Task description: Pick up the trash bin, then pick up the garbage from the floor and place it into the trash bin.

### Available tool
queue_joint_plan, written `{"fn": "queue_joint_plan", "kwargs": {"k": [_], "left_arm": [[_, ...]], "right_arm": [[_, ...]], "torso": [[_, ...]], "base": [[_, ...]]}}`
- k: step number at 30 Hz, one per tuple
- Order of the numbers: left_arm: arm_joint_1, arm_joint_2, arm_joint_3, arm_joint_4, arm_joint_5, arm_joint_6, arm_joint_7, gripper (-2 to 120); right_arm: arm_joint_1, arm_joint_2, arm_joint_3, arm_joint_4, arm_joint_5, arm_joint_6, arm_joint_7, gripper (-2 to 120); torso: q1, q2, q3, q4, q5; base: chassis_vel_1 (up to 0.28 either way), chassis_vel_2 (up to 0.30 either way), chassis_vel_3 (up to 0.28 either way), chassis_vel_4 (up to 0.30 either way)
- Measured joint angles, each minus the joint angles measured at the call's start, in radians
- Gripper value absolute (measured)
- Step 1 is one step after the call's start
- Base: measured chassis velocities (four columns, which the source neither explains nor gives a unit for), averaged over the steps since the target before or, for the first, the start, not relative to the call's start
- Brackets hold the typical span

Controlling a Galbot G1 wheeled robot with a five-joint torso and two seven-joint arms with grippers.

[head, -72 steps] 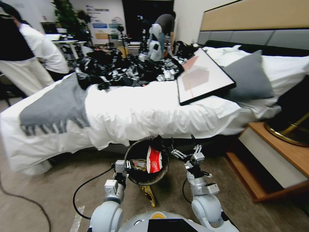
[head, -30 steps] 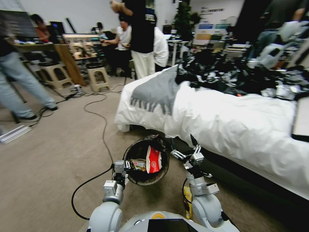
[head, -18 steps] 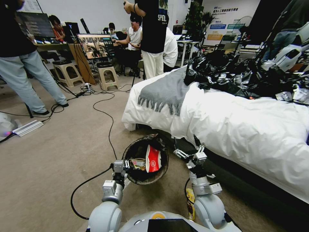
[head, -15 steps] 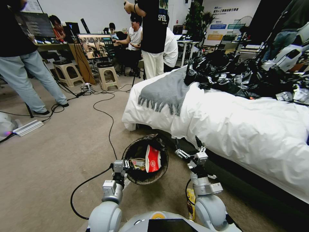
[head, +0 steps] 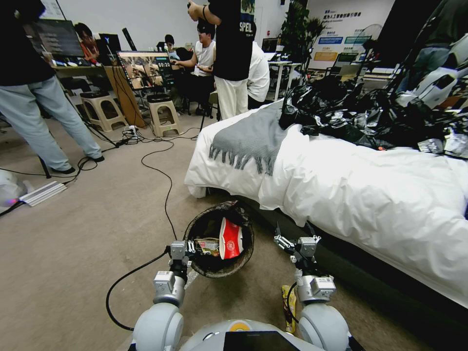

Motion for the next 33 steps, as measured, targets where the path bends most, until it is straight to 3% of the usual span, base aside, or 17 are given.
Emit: {"fn": "queue_joint_plan", "kwargs": {"k": [5, 9, 13, 24, 33], "left_arm": [[-0.001, 0.0, 0.009, 0.006, 0.001, 0.0, -0.001, 0], [-0.001, 0.001, 0.011, 0.01, 0.001, 0.0, -0.001, 0], [-0.005, 0.005, 0.017, 0.012, 0.001, 0.0, -0.002, 0], [-0.005, 0.005, 0.02, 0.009, 0.003, 0.0, -0.002, 0], [-0.008, 0.001, 0.029, 0.012, 0.007, -0.001, -0.003, 0]], "right_arm": [[-0.037, -0.031, -0.038, 0.015, 0.127, -0.155, 0.1, 100], [-0.044, -0.053, -0.042, 0.015, 0.192, -0.212, 0.137, 100], [-0.034, -0.096, -0.04, 0.0, 0.354, -0.311, 0.187, 100], [0.033, -0.218, -0.034, -0.098, 0.494, -0.421, 0.184, 100], [0.043, -0.265, -0.022, -0.116, 0.599, -0.503, 0.185, 100]], "torso": [[0.0, 0.0, 0.0, 0.0, -0.0002], [0.0, 0.0, 0.0, 0.0, 0.0], [0.0, 0.0, 0.0, 0.0, 0.0], [0.0, 0.0, 0.0, 0.0002, 0.0], [0.0, 0.0, 0.0, 0.0001, 0.0]], "base": [[0.0, 0.0, 0.0, 0.0], [0.0, 0.0, 0.0, 0.0], [0.0, 0.0, 0.0, 0.0], [0.0, 0.0, 0.0, 0.0], [0.0, 0.0, 0.0, 0.0]]}}
